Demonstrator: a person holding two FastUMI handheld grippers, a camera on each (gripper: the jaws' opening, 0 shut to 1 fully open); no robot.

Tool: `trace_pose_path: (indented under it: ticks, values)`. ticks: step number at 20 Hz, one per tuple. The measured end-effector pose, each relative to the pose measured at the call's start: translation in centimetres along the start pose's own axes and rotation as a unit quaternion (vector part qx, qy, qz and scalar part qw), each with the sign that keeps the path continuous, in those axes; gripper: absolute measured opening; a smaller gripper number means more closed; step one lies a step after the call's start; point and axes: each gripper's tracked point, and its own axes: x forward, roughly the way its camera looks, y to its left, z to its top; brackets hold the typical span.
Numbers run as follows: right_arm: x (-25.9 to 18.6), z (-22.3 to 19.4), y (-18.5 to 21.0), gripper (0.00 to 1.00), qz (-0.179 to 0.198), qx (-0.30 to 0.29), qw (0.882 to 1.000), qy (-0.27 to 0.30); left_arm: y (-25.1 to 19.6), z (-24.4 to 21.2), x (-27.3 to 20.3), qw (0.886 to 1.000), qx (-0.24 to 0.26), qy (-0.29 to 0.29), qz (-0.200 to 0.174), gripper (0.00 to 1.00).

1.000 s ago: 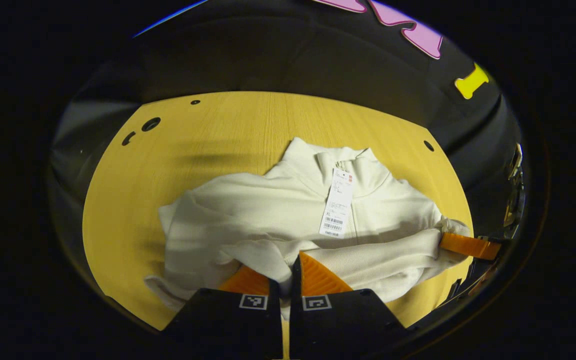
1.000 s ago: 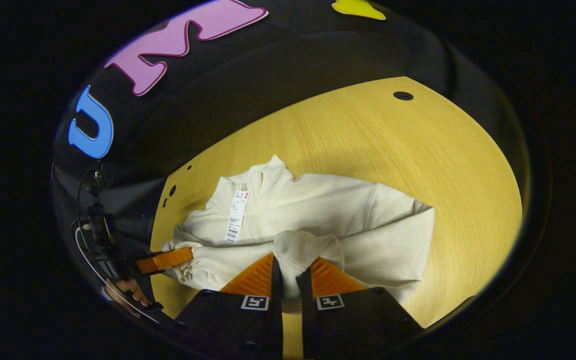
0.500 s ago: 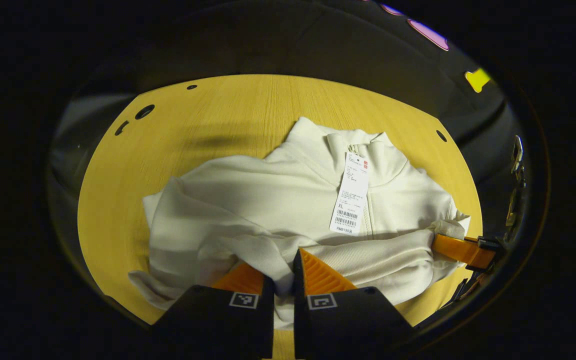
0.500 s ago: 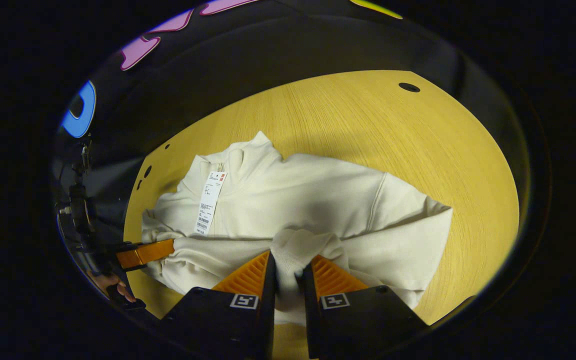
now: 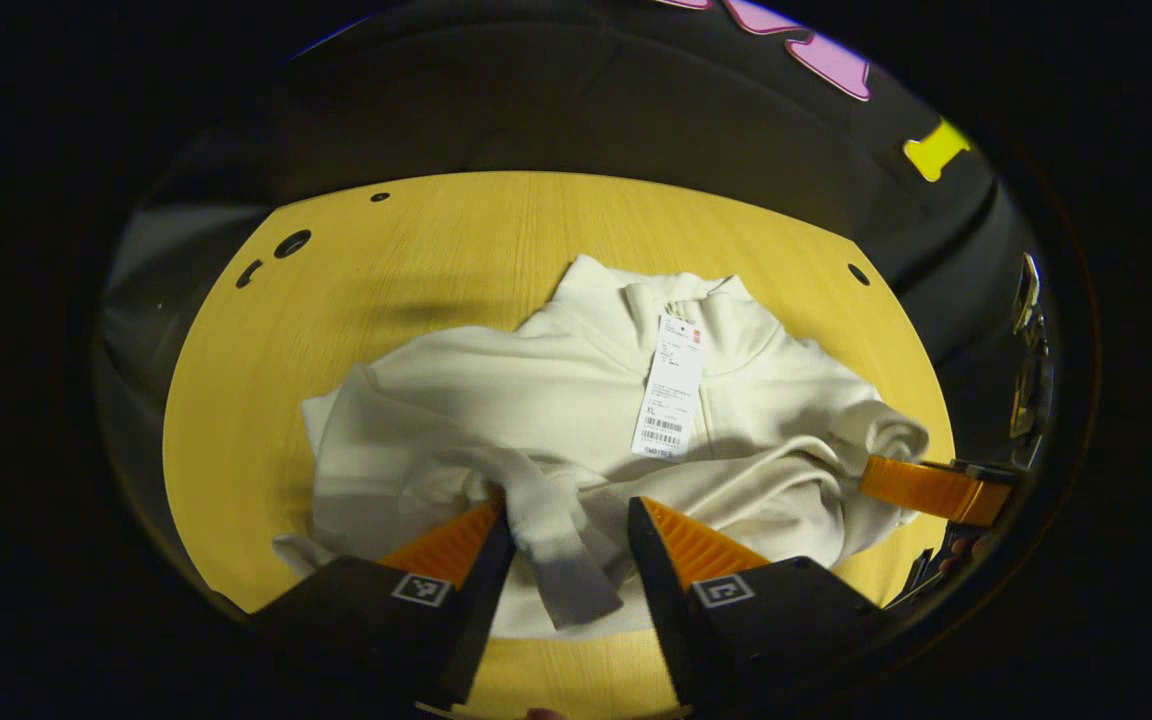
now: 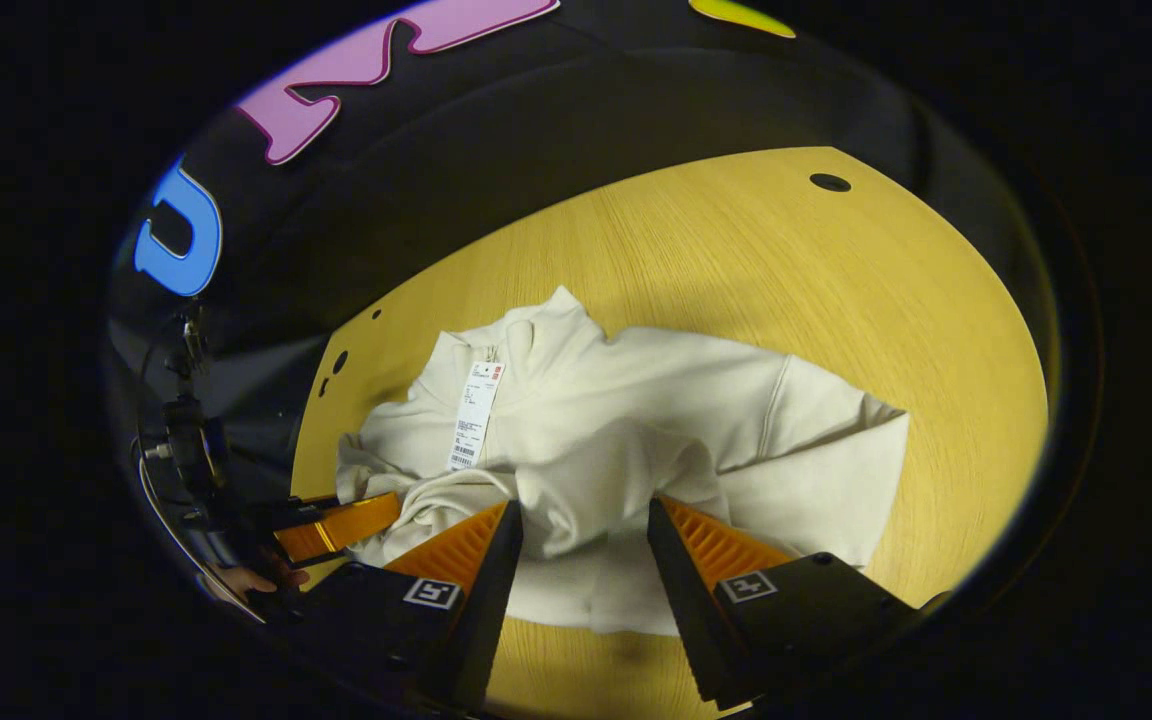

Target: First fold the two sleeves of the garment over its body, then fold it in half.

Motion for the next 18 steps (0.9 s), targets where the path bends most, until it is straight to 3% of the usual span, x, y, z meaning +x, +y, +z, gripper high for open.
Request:
trace_pose_path:
  ticks: [1, 2, 4, 6, 7, 8, 9, 13, 18]
  values:
    - [-0.6, 0.1, -0.2, 0.8, 0.0, 0.0, 1.0, -0.004, -0.3, 0.2, -0.5, 1.0, 0.005, -0.007, -0.004, 0.8]
    - [-1.2, 0.4, -0.4, 0.92, -0.001, 0.0, 1.0, -0.009, -0.6, 0.2, -1.0, 1.0, 0.005, -0.015, -0.006, 0.88]
    - [-2.5, 0.7, -0.5, 0.87, 0.001, 0.002, 1.0, -0.02, -1.1, 0.4, -2.3, 0.999, -0.004, -0.031, -0.013, 0.92]
    - [-3.7, 1.0, -0.4, 0.89, 0.006, 0.004, 1.0, -0.029, -1.6, 0.1, -3.4, 0.999, -0.013, -0.039, -0.023, 0.93]
    - [-4.3, 1.2, -0.4, 0.96, 0.008, 0.003, 0.999, -0.035, -1.7, -0.2, -4.0, 0.999, -0.015, -0.041, -0.025, 0.94]
    - [-4.8, 1.4, -0.4, 0.88, 0.01, 0.002, 0.999, -0.041, -1.7, -0.5, -4.7, 0.998, -0.016, -0.047, -0.025, 0.95]
    - [-5.3, 1.2, -0.2, 0.97, 0.013, 0.001, 0.999, -0.045, -1.6, -0.7, -5.4, 0.998, -0.016, -0.052, -0.023, 0.95]
    - [-7.3, -0.5, 0.4, 0.97, 0.026, -0.004, 0.999, -0.045, -2.1, -2.9, -8.0, 0.997, -0.03, -0.058, -0.04, 0.95]
    - [-9.1, -4.1, -0.2, 0.97, 0.028, -0.01, 0.999, -0.032, -1.4, -5.8, -10.4, 0.995, -0.044, -0.078, -0.033, 0.95]
